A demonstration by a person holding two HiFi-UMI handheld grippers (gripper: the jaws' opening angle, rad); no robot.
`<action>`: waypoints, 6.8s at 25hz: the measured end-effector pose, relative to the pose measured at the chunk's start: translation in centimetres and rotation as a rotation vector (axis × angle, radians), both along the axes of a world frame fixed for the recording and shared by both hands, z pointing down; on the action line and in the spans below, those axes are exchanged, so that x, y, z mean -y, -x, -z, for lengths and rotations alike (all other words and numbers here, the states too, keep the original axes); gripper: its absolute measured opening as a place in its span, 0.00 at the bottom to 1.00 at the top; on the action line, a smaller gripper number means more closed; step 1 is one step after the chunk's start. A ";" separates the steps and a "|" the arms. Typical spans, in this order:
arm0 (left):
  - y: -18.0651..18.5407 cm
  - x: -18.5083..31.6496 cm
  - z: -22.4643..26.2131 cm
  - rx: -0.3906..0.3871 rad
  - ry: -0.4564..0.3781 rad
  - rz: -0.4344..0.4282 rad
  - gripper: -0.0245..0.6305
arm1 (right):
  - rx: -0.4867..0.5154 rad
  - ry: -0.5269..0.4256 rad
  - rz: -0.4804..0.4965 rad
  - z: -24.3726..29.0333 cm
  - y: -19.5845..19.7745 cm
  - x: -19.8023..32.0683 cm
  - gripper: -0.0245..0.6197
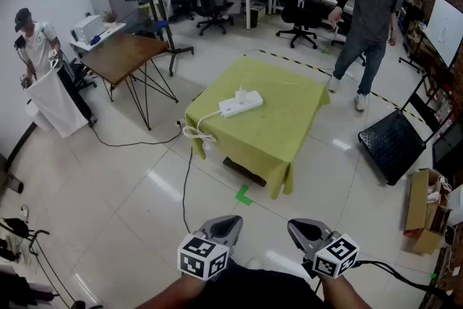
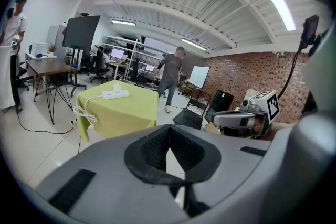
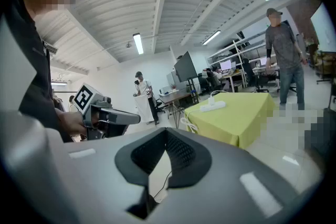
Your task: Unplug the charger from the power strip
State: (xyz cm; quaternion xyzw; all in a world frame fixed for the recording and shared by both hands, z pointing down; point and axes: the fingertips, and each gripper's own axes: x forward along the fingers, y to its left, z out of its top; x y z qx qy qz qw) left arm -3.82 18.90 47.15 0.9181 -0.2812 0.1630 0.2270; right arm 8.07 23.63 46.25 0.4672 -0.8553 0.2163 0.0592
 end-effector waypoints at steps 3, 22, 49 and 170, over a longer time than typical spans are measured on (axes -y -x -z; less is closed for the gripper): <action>-0.4 0.4 -0.1 0.007 0.007 -0.004 0.05 | 0.002 0.001 -0.004 0.1 -0.4 0.2 0.04; -0.3 7.9 -2.5 0.047 0.079 0.027 0.05 | 0.017 0.066 0.023 -2.5 -1.2 8.9 0.04; 0.3 41.5 -8.3 0.028 0.162 0.032 0.05 | -0.275 0.147 -0.093 -11.4 -3.0 50.4 0.34; -12.2 8.2 -1.2 0.001 0.136 0.261 0.05 | 0.060 0.037 0.211 0.6 -14.8 12.4 0.04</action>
